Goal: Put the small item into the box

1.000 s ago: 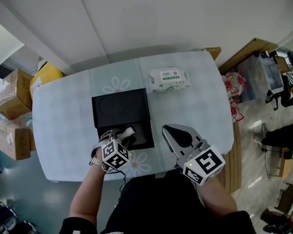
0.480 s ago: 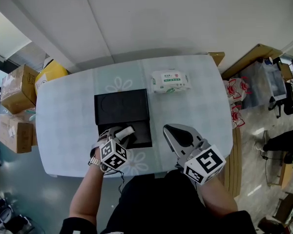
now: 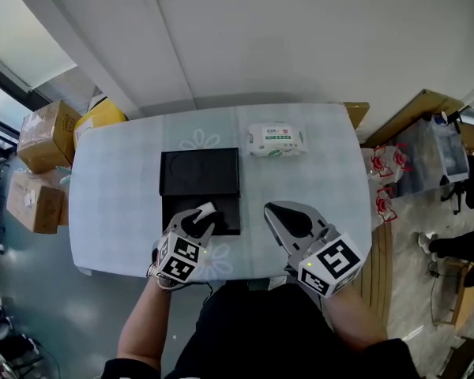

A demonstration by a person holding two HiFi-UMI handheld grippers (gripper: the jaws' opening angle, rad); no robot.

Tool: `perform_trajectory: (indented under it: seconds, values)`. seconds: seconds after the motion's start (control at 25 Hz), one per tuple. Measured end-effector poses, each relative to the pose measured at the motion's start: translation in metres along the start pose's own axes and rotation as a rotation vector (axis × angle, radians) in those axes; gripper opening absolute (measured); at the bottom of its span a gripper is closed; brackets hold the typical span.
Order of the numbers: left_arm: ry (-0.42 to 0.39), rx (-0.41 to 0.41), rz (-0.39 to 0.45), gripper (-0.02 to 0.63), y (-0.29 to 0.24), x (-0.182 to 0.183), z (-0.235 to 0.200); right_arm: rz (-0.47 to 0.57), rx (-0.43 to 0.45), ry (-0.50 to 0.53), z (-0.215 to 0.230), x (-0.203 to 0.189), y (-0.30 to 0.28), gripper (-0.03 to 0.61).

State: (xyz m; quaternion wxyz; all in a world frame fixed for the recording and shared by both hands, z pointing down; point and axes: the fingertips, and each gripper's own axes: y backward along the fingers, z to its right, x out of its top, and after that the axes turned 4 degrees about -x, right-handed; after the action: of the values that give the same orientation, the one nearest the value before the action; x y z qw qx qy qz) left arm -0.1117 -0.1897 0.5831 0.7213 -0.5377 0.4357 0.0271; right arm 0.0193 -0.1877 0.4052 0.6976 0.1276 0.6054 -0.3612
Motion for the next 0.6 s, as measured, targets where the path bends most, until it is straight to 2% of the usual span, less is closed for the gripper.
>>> perform_trajectory:
  seconds: [0.12,0.28,0.32,0.4,0.6]
  values:
    - [0.141,0.007,0.183,0.147,0.023,0.032,0.015,0.006,0.028,0.017,-0.005,0.004,0.015,0.009]
    - [0.289,0.058,0.438,0.061,0.065,0.074,0.03,0.018,0.074,0.041,-0.01,0.008,0.035,0.009]
    - [0.304,0.076,0.481,0.03,0.077,0.081,0.035,0.02,0.087,0.046,-0.012,0.009,0.04,0.009]
    - [0.311,0.11,0.541,0.009,0.098,0.094,0.048,0.022,0.115,0.056,-0.017,0.008,0.05,0.009]
    - [0.311,0.178,0.64,0.009,0.144,0.115,0.089,0.017,0.2,0.09,-0.035,0.004,0.07,0.009]
